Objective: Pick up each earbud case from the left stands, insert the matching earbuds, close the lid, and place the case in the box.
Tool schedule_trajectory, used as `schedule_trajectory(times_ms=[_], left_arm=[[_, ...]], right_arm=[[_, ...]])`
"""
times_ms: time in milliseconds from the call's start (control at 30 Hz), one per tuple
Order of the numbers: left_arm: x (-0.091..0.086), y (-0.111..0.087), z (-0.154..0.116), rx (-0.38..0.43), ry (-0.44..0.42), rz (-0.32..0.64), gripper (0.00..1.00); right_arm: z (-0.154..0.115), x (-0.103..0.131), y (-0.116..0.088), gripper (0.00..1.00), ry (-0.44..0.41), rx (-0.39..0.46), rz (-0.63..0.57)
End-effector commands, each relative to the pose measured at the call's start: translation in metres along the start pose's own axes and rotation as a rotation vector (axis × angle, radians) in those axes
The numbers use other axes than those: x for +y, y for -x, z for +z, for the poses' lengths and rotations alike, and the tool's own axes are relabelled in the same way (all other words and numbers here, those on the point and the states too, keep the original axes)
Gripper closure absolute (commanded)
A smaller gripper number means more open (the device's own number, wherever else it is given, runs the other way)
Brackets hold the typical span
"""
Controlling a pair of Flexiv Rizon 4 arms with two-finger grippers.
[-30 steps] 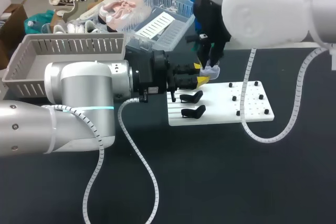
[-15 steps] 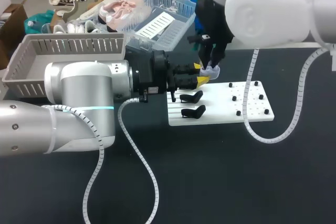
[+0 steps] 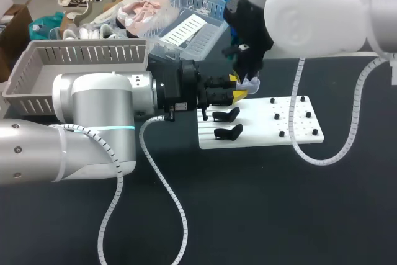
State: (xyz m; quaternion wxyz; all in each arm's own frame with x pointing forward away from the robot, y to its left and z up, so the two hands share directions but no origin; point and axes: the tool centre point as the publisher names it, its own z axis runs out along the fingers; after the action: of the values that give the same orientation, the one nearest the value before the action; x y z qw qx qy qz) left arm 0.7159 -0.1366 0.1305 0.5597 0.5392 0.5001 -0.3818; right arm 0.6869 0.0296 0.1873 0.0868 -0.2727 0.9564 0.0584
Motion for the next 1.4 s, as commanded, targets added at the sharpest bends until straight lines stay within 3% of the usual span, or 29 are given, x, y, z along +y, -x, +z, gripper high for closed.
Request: schedule_trajectory(times_ms=[33,1400], left_arm=[[0.0,-0.001,0.0,-0.003,0.004,0.002,1.0],[0.0,-0.001,0.0,-0.003,0.004,0.002,1.0]], right_arm=[[0.0,-0.006,0.0,1.0,0.004,0.001,0.005],[0.013,-0.01,0.01,1.0,0.009,0.022,-0.009]])
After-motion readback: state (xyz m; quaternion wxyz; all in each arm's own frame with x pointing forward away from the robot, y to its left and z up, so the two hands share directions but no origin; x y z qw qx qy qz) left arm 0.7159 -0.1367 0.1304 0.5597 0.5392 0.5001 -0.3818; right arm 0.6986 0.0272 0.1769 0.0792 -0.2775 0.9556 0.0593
